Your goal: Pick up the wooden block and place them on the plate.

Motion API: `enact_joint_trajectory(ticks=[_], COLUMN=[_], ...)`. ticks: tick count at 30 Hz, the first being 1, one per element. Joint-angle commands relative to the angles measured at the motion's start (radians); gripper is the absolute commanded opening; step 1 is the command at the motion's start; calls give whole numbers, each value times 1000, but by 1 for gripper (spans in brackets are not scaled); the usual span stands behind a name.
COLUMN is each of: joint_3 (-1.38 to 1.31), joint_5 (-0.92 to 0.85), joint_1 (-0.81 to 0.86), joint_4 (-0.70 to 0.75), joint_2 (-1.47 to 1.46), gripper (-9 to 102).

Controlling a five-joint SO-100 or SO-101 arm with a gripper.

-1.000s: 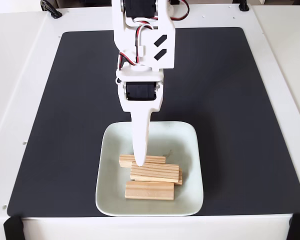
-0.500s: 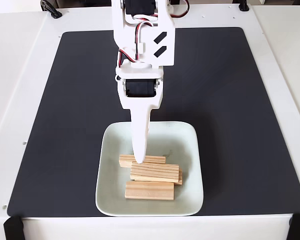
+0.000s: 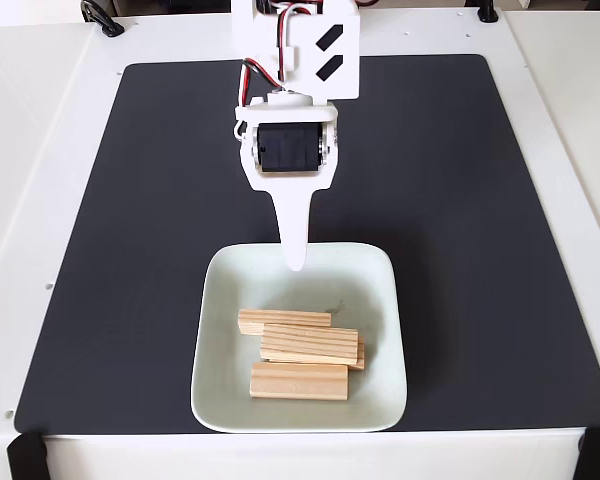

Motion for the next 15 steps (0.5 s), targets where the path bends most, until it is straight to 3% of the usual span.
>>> enact_joint_trajectory(ticks=[1, 4, 8, 15], joint_3=[-3, 6, 87, 494], joint_5=[-3, 3, 5, 5], joint_1=[0, 2, 0, -8], joint_4=[-18, -110, -342, -784], joint_2=[75, 114, 225, 476], gripper=[0, 0, 0, 0])
